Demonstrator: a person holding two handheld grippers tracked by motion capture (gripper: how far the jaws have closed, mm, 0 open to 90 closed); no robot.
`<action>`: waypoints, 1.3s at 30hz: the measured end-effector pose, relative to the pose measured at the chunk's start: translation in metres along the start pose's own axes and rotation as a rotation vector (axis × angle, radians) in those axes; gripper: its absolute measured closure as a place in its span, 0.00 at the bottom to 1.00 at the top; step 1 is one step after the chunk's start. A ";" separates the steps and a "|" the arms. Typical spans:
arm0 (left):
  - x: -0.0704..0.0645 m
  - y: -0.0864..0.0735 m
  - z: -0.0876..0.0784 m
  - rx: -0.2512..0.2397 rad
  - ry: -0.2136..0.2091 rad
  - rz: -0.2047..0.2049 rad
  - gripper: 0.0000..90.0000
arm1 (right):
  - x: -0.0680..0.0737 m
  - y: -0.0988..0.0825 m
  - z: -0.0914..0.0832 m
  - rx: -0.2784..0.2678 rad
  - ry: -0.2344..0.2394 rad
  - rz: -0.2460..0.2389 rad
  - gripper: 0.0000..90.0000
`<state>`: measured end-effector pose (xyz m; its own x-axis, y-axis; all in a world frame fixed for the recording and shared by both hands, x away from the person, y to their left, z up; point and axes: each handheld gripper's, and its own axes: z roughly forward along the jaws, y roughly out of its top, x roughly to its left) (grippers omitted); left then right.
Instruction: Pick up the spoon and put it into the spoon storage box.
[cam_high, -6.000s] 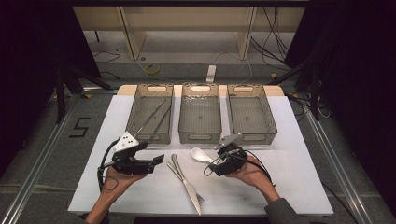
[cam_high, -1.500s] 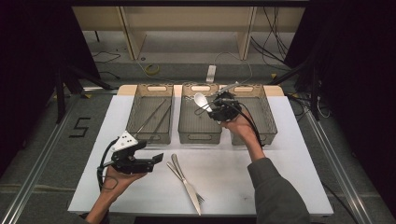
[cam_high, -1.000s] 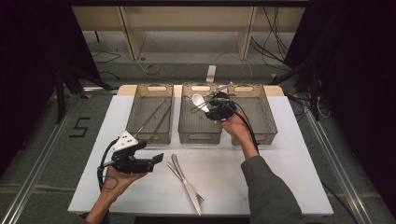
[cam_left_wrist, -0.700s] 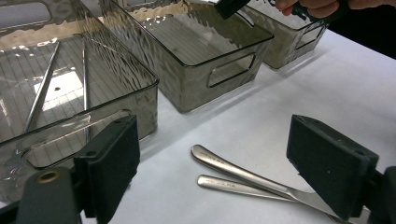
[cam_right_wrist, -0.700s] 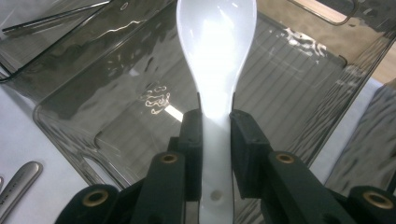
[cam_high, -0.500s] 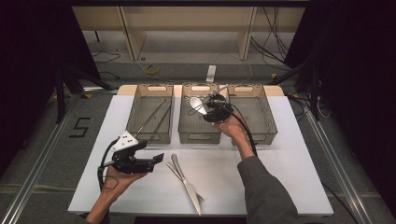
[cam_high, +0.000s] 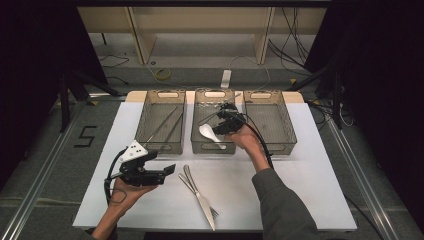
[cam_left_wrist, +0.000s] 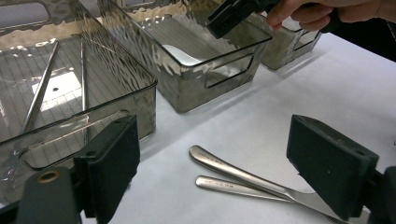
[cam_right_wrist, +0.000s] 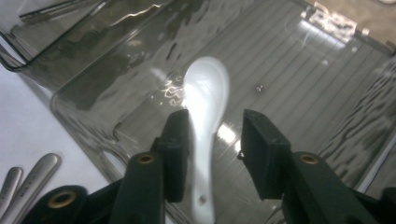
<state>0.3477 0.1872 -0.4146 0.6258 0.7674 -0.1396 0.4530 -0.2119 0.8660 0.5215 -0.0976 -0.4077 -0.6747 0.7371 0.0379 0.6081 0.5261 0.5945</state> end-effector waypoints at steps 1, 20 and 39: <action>0.000 0.000 0.000 0.000 0.000 0.000 0.19 | 0.000 0.000 -0.001 -0.005 0.002 0.001 0.67; 0.000 0.000 0.001 0.000 -0.008 -0.005 0.19 | 0.018 -0.035 -0.057 -0.163 0.083 -0.020 0.45; -0.002 0.002 0.008 0.004 -0.031 -0.004 0.19 | 0.022 -0.119 -0.097 -0.284 0.110 -0.014 0.40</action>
<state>0.3523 0.1802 -0.4160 0.6433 0.7492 -0.1578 0.4579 -0.2114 0.8635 0.3937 -0.1846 -0.3997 -0.7331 0.6718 0.1060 0.4676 0.3848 0.7958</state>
